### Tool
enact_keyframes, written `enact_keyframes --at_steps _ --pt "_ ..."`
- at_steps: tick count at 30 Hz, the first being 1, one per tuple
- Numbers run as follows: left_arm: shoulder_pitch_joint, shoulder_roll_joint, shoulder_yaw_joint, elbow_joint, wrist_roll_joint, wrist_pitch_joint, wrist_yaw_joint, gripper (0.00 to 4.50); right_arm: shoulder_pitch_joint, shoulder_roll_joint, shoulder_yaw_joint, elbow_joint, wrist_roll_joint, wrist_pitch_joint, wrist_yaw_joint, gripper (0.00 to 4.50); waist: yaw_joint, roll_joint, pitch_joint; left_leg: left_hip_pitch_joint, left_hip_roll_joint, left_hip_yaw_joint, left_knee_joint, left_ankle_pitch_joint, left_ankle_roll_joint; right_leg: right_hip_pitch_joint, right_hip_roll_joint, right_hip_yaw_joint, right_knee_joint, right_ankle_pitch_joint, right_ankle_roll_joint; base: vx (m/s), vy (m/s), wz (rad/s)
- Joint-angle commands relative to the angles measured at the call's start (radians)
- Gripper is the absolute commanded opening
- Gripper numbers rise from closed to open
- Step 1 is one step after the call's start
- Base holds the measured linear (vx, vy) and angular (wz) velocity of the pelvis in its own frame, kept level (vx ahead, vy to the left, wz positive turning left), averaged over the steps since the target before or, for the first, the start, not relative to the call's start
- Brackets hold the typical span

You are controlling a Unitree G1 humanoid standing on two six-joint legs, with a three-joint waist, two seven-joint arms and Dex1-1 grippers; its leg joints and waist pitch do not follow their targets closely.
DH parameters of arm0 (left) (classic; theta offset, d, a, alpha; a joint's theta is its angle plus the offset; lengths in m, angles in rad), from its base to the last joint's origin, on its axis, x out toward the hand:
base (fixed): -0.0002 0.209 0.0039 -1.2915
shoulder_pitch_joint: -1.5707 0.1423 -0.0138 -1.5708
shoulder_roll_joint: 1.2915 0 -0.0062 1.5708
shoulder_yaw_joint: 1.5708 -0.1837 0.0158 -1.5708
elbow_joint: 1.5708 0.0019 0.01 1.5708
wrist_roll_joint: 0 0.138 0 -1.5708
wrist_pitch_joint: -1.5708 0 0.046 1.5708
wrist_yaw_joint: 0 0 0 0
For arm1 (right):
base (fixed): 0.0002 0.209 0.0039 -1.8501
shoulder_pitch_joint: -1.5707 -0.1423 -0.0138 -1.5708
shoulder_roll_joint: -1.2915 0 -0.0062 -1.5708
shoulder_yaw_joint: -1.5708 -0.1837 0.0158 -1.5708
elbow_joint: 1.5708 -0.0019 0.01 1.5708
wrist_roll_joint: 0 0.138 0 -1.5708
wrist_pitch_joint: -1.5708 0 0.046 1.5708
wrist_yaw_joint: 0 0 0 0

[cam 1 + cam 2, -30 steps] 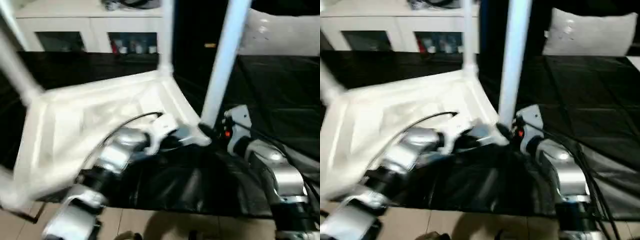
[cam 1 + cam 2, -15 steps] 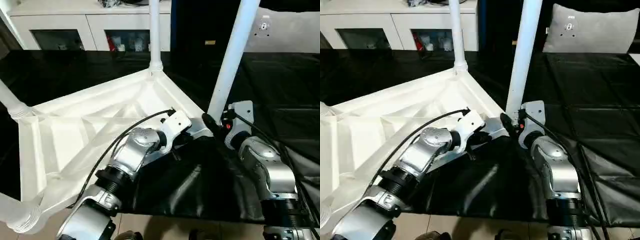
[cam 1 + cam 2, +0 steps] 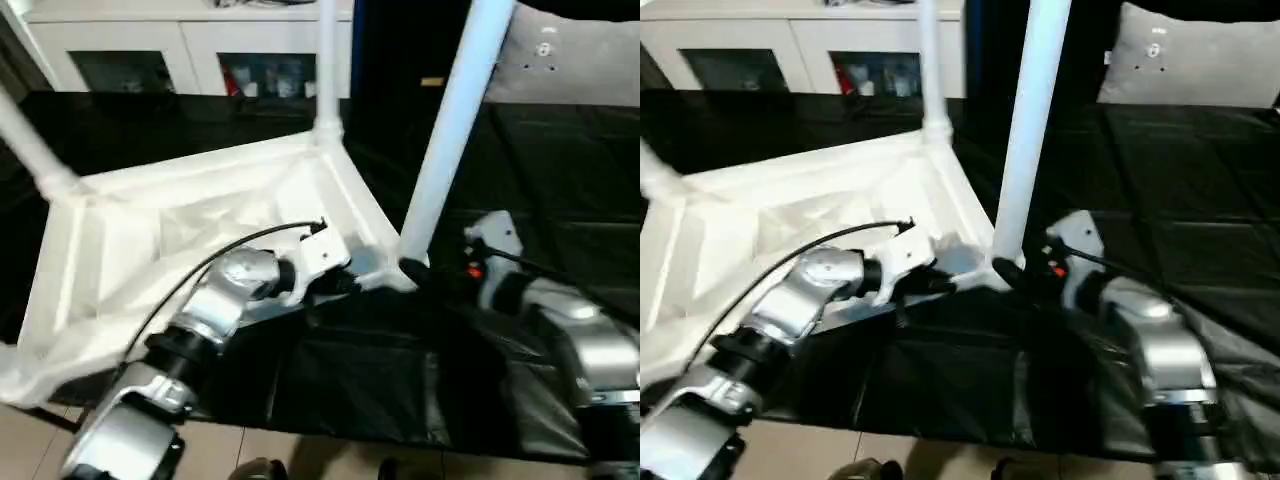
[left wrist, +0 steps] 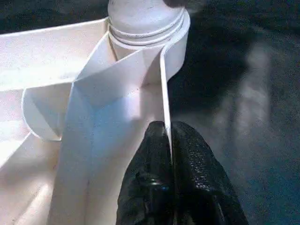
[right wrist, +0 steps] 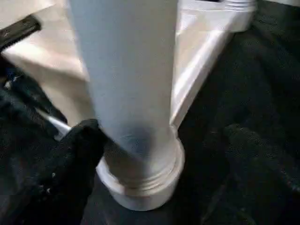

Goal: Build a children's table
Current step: Rotate leg to tighten

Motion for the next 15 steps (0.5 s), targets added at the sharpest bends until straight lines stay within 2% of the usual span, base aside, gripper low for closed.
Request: enact_keyframes --at_steps 1,3,4,5,7,15 --pt "0.011 0.027 -0.041 -0.017 -0.009 -0.046 -0.11 0.0 0.0 -0.049 0.042 0.007 0.014 -0.046 0.115 4.41 0.006 -0.02 -0.069 0.011 0.059 -0.013 -0.058 -0.162 0.125 0.06 -0.063 0.043 -0.052 -0.214 -0.247 0.0 0.0 0.0" --pt "0.011 0.034 -0.045 -0.019 -0.016 -0.055 -0.136 0.0 0.005 -0.066 0.051 0.0 0.022 -0.059 0.158 4.41 0.011 -0.019 -0.068 0.01 0.062 -0.013 -0.057 -0.173 0.126 0.058 -0.064 0.044 -0.051 -0.227 -0.248 0.0 0.0 0.0" --pt "0.012 0.041 -0.05 -0.021 -0.022 -0.061 -0.163 0.0 0.01 -0.082 0.06 -0.007 0.035 -0.069 0.203 4.41 0.014 -0.025 -0.065 0.011 0.063 -0.013 -0.058 -0.187 0.124 0.055 -0.064 0.044 -0.054 -0.253 -0.244 0.0 0.0 0.0" --pt "0.013 0.047 -0.057 -0.025 -0.028 -0.065 -0.188 0.0 0.014 -0.095 0.066 -0.011 0.045 -0.077 0.239 4.41 0.018 -0.024 -0.065 0.011 0.063 -0.014 -0.058 -0.197 0.12 0.056 -0.066 0.044 -0.053 -0.271 -0.241 0.0 0.0 0.0" --pt "0.016 0.057 -0.069 -0.04 -0.044 -0.064 -0.23 0.0 0.016 -0.11 0.074 -0.017 0.065 -0.066 0.287 4.16 0.025 -0.023 -0.062 0.014 0.066 -0.014 -0.061 -0.216 0.109 0.052 -0.067 0.047 -0.057 -0.32 -0.229 0.0 0.0 0.0" --pt "0.018 0.059 -0.071 -0.046 -0.061 -0.073 -0.275 0.0 0.019 -0.127 0.092 -0.01 0.096 -0.049 0.355 3.46 0.024 -0.024 -0.059 0.013 0.064 -0.017 -0.064 -0.24 0.087 0.05 -0.067 0.048 -0.061 -0.363 -0.214 0.0 0.0 0.0"
